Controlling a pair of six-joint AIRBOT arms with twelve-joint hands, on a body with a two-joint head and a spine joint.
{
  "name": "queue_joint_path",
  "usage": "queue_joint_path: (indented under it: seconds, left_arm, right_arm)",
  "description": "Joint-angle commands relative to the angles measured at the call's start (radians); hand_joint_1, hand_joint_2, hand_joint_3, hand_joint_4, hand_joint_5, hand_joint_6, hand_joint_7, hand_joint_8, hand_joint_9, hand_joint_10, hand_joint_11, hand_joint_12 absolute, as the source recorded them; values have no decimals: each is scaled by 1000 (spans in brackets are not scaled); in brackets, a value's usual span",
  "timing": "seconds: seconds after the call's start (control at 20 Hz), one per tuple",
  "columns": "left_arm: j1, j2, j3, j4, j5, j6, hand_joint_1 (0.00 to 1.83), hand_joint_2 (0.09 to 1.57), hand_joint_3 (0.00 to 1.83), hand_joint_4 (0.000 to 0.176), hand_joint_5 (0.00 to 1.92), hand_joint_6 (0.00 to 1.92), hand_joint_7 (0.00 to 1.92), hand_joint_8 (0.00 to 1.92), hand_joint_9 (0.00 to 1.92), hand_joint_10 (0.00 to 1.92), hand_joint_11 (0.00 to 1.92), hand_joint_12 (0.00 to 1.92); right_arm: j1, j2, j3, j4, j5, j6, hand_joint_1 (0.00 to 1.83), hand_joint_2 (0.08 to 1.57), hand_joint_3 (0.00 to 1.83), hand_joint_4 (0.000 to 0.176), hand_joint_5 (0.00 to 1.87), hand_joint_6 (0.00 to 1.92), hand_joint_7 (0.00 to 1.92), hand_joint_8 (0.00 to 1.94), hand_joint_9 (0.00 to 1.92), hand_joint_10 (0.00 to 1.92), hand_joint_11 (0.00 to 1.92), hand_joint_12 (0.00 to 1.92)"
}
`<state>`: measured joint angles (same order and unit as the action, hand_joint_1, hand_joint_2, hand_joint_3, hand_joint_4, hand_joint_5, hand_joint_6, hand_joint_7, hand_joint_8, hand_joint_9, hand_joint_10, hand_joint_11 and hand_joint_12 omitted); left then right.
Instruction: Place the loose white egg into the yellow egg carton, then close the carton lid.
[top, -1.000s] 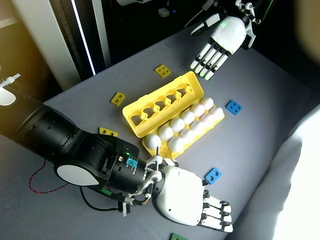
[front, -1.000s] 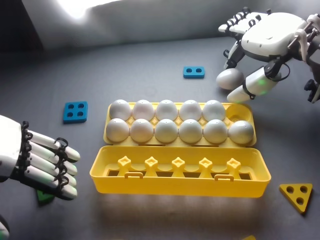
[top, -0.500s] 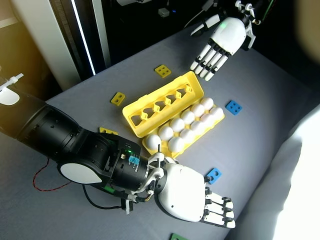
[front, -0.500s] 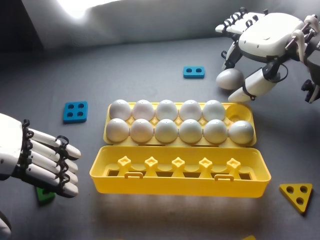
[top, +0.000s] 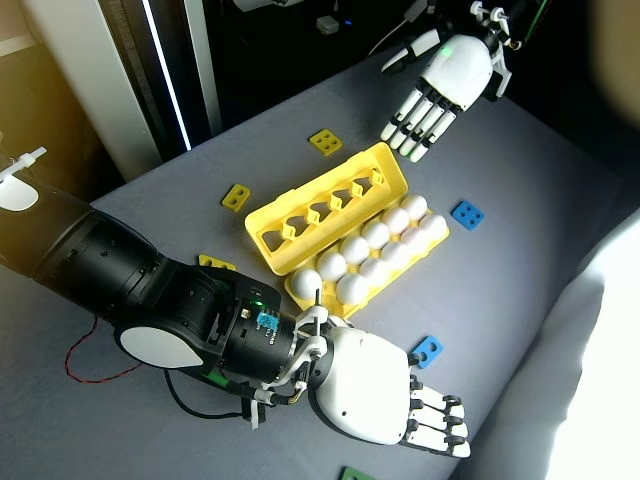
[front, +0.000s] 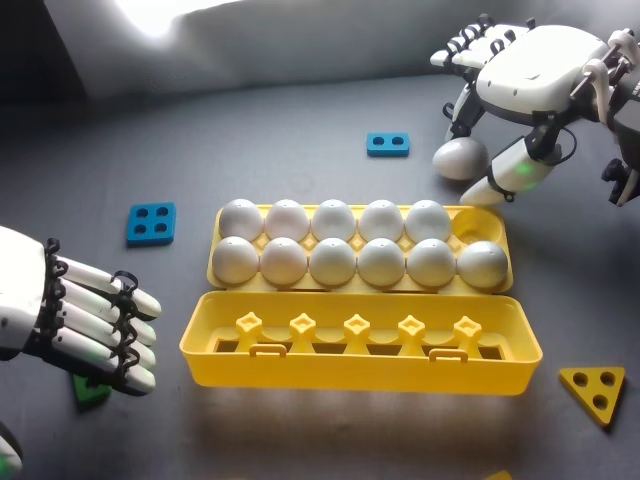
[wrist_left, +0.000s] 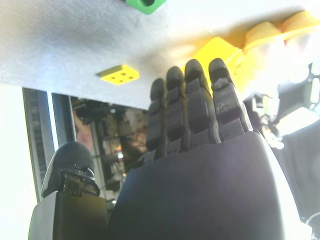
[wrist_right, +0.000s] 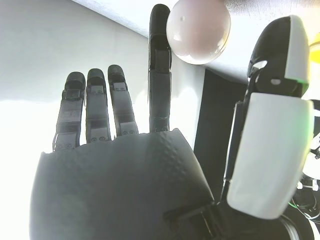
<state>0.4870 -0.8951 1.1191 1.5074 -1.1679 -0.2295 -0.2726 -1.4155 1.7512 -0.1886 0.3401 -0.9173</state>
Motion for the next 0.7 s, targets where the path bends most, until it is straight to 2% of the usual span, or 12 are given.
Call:
queue_joint_path:
  seconds: [0.0, 0.2, 0.25, 0.3, 0.4, 0.45, 0.55, 0.65]
  left_arm:
    - [-7, 11, 7, -61, -53, -2, 0, 1172, 0, 0, 259, 2, 283, 4, 228, 4, 51, 138]
    - [-8, 10, 7, -61, -51, -2, 0, 1173, 0, 0, 260, 1, 283, 2, 221, 0, 21, 138]
    - [-8, 10, 7, -61, -51, -2, 0, 1173, 0, 0, 254, 0, 269, 0, 203, 0, 8, 137]
    - [-8, 10, 7, -61, -50, -2, 0, 1174, 0, 0, 253, 0, 264, 0, 197, 0, 5, 139]
    - [-9, 10, 6, -61, -50, -2, 0, 1174, 0, 0, 264, 0, 281, 0, 218, 1, 0, 184]
    - [-9, 10, 6, -61, -50, -2, 0, 1174, 0, 0, 263, 0, 281, 0, 215, 0, 0, 192]
    - [-9, 11, 6, -60, -50, -2, 0, 1173, 0, 0, 256, 1, 277, 1, 214, 5, 0, 167]
    - [-9, 13, 4, -60, -49, -2, 0, 1174, 0, 0, 267, 1, 290, 1, 232, 3, 0, 225]
  right_arm:
    - [5, 11, 7, 13, 107, 4, 679, 800, 9, 176, 946, 35, 60, 10, 0, 0, 0, 0]
    - [5, 11, 7, 13, 108, 4, 801, 875, 28, 176, 1073, 56, 134, 8, 29, 5, 0, 0]
    - [5, 11, 7, 13, 109, 4, 1010, 982, 20, 176, 1165, 498, 163, 13, 39, 8, 0, 0]
    - [5, 11, 7, 13, 109, 4, 1050, 1016, 4, 176, 1161, 633, 197, 9, 38, 5, 0, 0]
    - [5, 11, 7, 13, 109, 4, 1055, 1031, 3, 176, 1152, 691, 243, 3, 43, 2, 0, 0]
    - [5, 11, 7, 12, 109, 4, 1069, 1022, 0, 176, 1185, 643, 262, 4, 52, 4, 0, 0]
    - [5, 12, 7, 7, 109, 4, 1066, 1025, 1, 176, 1168, 679, 269, 3, 70, 7, 0, 0]
    - [5, 12, 6, -31, 125, 4, 1084, 1011, 0, 176, 1214, 601, 279, 1, 82, 5, 0, 0]
